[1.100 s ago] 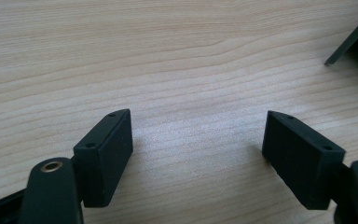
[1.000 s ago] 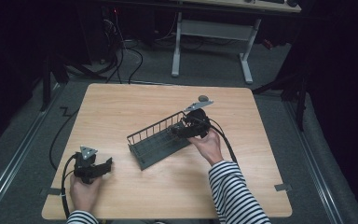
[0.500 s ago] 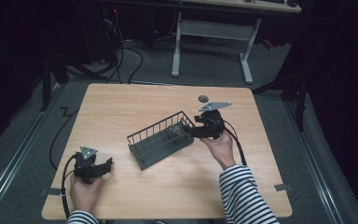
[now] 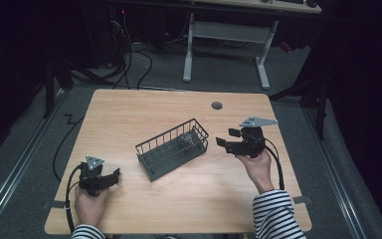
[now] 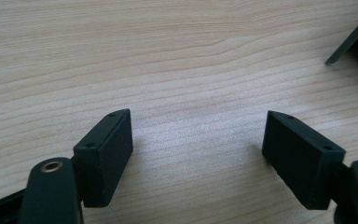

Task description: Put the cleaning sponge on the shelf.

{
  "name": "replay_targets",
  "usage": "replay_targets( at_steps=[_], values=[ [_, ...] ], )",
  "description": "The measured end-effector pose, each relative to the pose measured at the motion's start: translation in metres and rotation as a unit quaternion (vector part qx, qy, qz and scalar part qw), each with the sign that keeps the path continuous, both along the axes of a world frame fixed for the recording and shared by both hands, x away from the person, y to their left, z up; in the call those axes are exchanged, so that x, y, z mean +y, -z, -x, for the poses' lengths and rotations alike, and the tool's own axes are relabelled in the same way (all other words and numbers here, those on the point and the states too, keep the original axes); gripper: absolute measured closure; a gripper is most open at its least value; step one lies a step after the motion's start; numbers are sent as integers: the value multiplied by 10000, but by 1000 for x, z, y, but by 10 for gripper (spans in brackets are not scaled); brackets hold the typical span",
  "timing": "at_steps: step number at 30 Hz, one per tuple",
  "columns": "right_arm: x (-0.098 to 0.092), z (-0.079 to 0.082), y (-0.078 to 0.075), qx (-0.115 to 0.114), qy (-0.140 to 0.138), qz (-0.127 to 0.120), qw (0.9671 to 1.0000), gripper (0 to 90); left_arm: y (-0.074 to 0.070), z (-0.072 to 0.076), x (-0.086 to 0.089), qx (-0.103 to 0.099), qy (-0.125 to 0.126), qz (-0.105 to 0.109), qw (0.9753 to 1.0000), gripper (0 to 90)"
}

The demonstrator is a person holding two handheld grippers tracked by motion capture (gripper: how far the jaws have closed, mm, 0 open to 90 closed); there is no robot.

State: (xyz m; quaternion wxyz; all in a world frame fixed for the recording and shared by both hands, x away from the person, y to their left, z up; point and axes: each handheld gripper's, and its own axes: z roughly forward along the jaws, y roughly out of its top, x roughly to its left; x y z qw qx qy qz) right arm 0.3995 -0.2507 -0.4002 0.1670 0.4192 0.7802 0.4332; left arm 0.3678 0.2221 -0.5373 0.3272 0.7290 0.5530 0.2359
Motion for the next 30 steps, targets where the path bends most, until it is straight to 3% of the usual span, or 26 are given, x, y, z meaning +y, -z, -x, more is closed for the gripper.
replay_targets(
  at_steps=[7, 15, 30],
  values=[
    [-8, 16, -7, -210, 24, 6, 9998, 359, 0, 0, 0, 1, 0, 0, 10000, 249],
    [-23, 31, -3, -278, 157, -129, 9994, 379, 0, 0, 0, 1, -3, 1, 10000, 249],
    [-63, 62, 23, -210, 550, -366, 9976, 382, 0, 0, 0, -1, -6, -2, 10000, 248]
  ],
)
